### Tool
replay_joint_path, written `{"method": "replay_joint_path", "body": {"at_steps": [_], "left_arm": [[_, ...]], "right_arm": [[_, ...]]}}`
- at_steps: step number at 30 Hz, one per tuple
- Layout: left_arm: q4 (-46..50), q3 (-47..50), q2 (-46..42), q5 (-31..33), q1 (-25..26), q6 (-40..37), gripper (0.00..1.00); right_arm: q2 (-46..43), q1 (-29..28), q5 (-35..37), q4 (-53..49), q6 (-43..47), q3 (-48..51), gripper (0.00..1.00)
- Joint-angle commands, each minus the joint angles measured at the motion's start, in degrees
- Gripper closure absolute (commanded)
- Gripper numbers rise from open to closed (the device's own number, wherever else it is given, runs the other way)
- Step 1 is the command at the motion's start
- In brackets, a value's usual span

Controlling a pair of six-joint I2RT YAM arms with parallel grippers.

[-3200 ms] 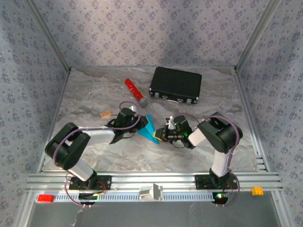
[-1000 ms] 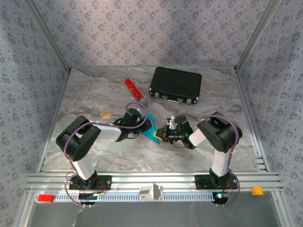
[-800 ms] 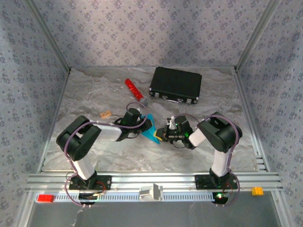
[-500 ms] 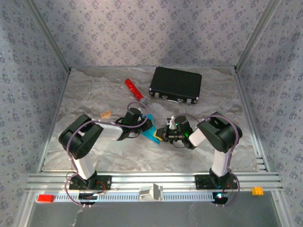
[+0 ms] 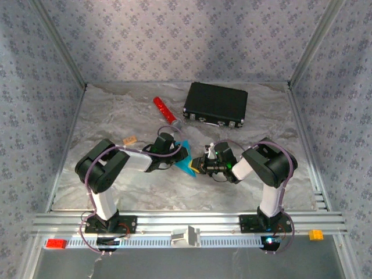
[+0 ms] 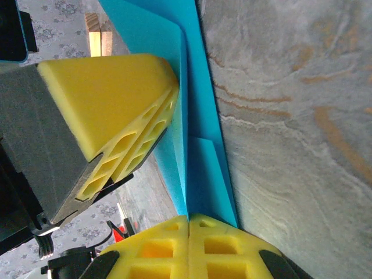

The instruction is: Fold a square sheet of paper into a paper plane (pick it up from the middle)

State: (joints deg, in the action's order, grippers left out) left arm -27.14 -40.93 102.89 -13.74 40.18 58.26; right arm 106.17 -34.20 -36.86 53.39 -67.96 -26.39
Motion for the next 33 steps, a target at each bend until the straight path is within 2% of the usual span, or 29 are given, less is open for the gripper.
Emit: {"method": "replay_joint_path", "body": {"at_steps": [1,9,15,26,33], "left_arm": [[0.7,-0.2,1.7,-1.1,-0.1,-0.5,0.86],[0.8,0.2,1.6,-1.5,-0.5,-0.6,0.87],[0.4,0.2,1.6,-1.8,-0.4,-0.6,0.87],[0.0,0.2,1.7,-2.0,-0.4,-0.4,0.87],[-0.2,0.3,2.1,-2.1,-0.5,-0.3,0.87]], "right_arm": [[-0.1,0.8,3.9,-6.9,0.7,0.1,0.92],[-7.1,-0.1,4.0,-19.4,7.6,-2.8,0.77],[-9.5,-1.4,6.1,-31.0,14.7,-5.8,0.72],[-11.0,-4.5,11.7,-45.4,23.7,-9.7,0.72],[-11.3,-5.0,13.5,-46.0,23.6,-9.1,0.81]]}}
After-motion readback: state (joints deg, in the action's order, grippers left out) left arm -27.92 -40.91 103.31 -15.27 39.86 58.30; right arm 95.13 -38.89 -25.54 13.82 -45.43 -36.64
